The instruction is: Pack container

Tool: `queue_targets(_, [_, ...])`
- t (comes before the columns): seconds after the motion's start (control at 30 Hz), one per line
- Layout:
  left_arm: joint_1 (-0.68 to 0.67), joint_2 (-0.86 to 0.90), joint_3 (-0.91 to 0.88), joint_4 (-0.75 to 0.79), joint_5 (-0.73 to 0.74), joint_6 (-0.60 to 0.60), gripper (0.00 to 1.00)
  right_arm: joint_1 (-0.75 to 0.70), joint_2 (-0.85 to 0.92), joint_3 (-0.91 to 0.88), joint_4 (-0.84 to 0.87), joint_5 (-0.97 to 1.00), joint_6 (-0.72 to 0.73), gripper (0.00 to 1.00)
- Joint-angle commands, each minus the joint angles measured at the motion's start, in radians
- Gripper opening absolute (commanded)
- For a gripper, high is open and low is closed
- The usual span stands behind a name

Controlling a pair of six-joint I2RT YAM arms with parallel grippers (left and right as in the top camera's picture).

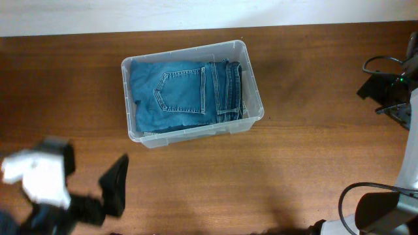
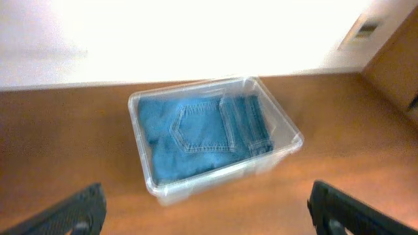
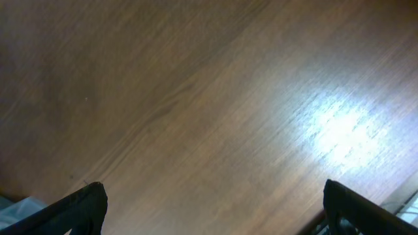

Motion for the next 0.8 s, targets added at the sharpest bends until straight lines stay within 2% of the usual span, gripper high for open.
queue_targets(0.0, [0.001, -0.154, -0.242, 0.122, 0.027, -0.138, 0.99, -0.003, -0.013, -0.001, 0.000, 0.002, 0.009, 0.98])
queue_targets(0.1, [0.001, -0.242, -0.418, 0.097, 0.027, -0.261, 0.99, -0.003, -0.013, -0.001, 0.000, 0.002, 0.009, 0.98])
queue_targets(0.2, [0.001, -0.241, -0.476, 0.018, 0.035, -0.279, 0.99, -0.003, -0.013, -0.001, 0.000, 0.002, 0.009, 0.98])
queue_targets(0.33, [0.001, -0.241, -0.490, 0.024, 0.001, -0.278, 0.99, -0.003, -0.013, -0.001, 0.000, 0.002, 0.009, 0.98])
queue_targets(0.47, [0.001, -0.241, -0.547, 0.043, -0.089, -0.159, 0.99, -0.003, -0.013, -0.001, 0.000, 0.002, 0.009, 0.99])
queue_targets(0.67, [0.003, -0.257, -0.783, 0.300, -0.090, -0.005, 1.00, -0.003, -0.013, -0.001, 0.000, 0.002, 0.009, 0.98])
queue_targets(0.77, [0.053, -0.330, -0.946, 0.463, -0.061, 0.051, 0.99, -0.003, -0.013, -0.001, 0.000, 0.002, 0.009, 0.98])
